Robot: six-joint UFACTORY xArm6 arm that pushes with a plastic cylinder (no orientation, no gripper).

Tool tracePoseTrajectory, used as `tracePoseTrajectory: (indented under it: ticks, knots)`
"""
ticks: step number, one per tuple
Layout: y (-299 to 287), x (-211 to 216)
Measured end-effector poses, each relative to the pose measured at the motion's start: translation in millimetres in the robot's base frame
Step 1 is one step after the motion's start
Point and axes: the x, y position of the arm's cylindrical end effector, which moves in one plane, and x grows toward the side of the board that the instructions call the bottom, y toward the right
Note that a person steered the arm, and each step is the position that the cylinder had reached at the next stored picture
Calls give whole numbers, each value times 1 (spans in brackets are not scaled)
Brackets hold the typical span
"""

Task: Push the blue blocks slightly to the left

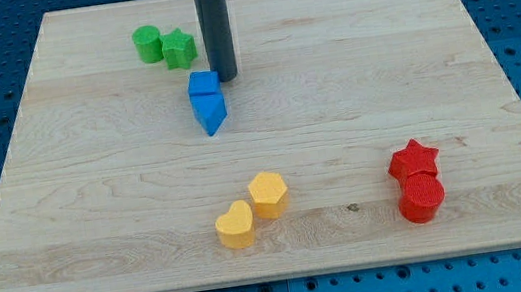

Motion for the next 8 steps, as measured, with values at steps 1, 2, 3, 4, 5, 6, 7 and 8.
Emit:
tracePoseTrajectory:
  ticks: [1, 2, 3, 4, 5, 6, 7, 8]
  knots:
    - [0, 23]
    - [0, 23]
    - [17, 32]
    - [23, 58]
    - [2, 62]
    - [-23, 61]
    - [-22, 65]
    - [10, 77]
